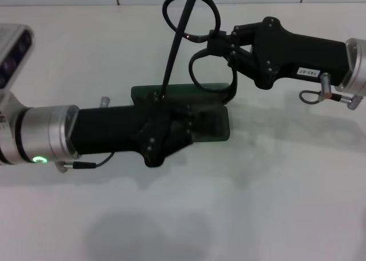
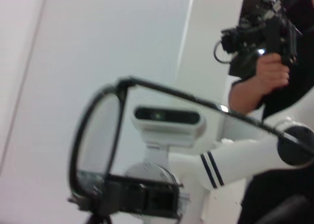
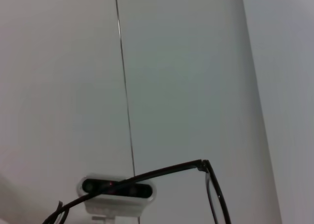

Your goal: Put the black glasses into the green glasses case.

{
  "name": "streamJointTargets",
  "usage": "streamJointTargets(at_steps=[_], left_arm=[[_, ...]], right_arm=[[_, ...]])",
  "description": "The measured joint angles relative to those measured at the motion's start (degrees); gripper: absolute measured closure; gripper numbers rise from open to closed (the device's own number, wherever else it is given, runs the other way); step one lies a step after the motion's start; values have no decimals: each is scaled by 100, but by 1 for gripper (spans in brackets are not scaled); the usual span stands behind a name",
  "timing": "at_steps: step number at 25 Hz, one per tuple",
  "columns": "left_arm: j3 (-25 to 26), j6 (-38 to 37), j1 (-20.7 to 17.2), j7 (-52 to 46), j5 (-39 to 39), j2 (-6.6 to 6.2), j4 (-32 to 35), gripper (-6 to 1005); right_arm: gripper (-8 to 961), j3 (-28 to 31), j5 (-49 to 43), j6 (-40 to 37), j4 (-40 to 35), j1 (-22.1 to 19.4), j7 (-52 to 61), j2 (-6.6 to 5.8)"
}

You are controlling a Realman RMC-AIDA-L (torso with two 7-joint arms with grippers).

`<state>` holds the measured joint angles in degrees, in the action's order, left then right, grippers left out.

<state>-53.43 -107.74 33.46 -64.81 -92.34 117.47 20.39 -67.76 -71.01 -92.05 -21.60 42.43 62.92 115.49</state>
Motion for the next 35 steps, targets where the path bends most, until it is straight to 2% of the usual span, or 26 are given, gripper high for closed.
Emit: streamJointTargets(at_steps=[7,18,35], left_arm=[[0,12,-110,-5,412,-3,-1,1001],[8,36,-106,54,755,93,-1,1001],[9,228,-51,75,876,187,0,1001]], right_arm=[[896,-9,-83,-62,-10,-67,-13,-9],[896,-38,-145,-122,-44,-69,-23,-9],[896,-52,-290,-126,-63,-73,-26,8]])
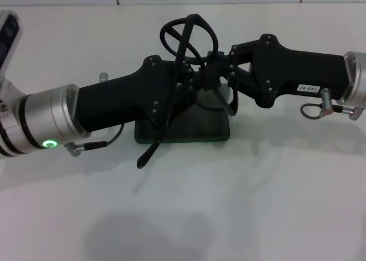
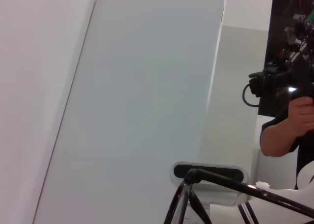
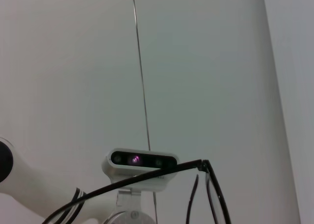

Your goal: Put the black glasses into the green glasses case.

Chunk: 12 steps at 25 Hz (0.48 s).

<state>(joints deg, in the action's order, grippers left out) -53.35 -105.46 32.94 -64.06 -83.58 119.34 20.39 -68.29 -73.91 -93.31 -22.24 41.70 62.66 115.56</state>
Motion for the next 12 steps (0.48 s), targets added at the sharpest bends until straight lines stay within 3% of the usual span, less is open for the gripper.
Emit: streamJointTargets(at_steps=[4,12], left_arm=[[0,7,-36,0,2,1,11,1001],[-9,405,-231,74,-291,-107,5,1001]], right_arm=[[896,87,32,15,0,-20,0,1],[896,921,71,-122,-334,-334,133,-92]])
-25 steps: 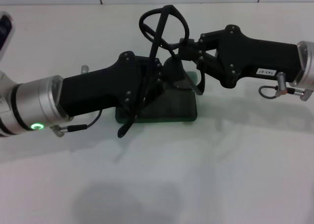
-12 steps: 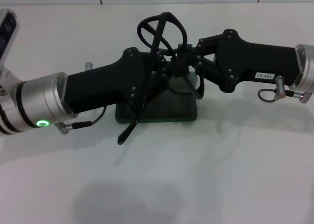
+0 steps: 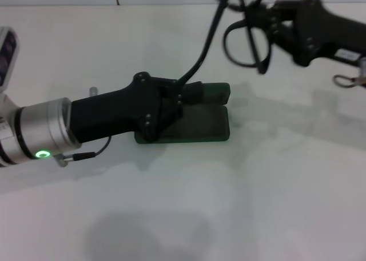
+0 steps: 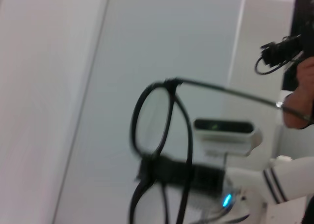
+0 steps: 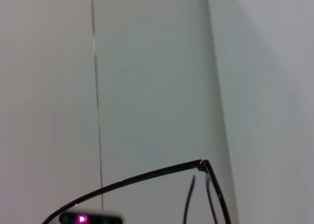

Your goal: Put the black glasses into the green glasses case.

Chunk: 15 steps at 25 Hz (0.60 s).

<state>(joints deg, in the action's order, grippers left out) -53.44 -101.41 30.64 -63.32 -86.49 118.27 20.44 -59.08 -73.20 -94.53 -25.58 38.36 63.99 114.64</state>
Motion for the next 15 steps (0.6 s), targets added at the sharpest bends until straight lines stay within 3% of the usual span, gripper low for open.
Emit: streamJointTargets(at_steps=[4,5,9,12,15], left_arm=[[12,-14,-104,-19,28,-147,50,1001],[29,-49,-119,-34,44,-201,61,1001],[232,-140,-140,-116,80,-429,73,1001],[511,-408,-109,-141,81,-505,100,1001],[576,-659,-50,-144,99,-497,252,1001]], right_arm=[[896,117,3,-109,-187,-143,59,-84],[896,225,4,-154,-230,-286,95,-190],[896,378,5,-227,-196,-472,139,-313],[896,372,-59,-132,-145,-569,153,-332],[896,337,-251,96,-62,-547,155,-279]])
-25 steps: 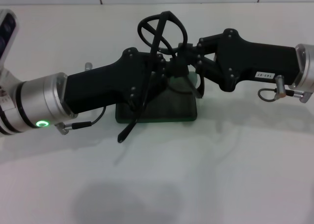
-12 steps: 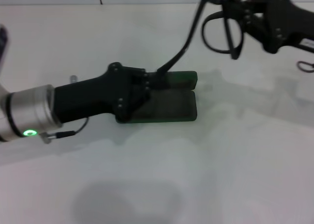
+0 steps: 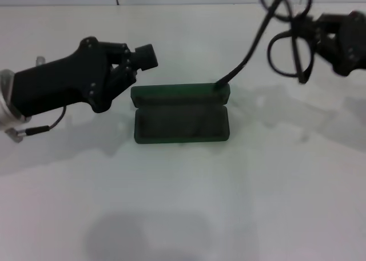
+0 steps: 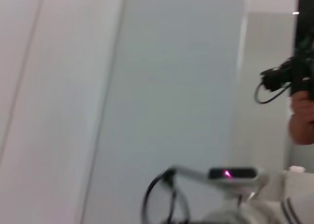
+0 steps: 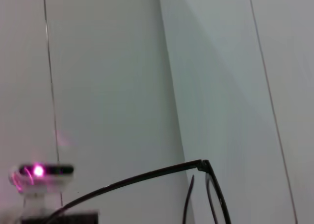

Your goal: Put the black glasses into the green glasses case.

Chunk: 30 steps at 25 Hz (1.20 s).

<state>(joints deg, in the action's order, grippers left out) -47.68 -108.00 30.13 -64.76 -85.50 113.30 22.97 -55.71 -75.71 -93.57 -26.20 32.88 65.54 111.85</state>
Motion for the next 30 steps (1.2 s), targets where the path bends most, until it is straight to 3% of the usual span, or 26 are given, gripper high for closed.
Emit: streamJointTargets(at_steps=[10,17,30], left_arm=[[-253,-224,211,167,-36,273,127,1001],[-265,-231,156,214,-52,332,127,1001],[-615,-219,185,396,-110,490,27,1001]], right_arm=[[896,-49,-1015,772,121,461,-45,397],[896,-215,-1063,823,657,746,-231,422],[896,-295,-822,529,653,846,-205,435]])
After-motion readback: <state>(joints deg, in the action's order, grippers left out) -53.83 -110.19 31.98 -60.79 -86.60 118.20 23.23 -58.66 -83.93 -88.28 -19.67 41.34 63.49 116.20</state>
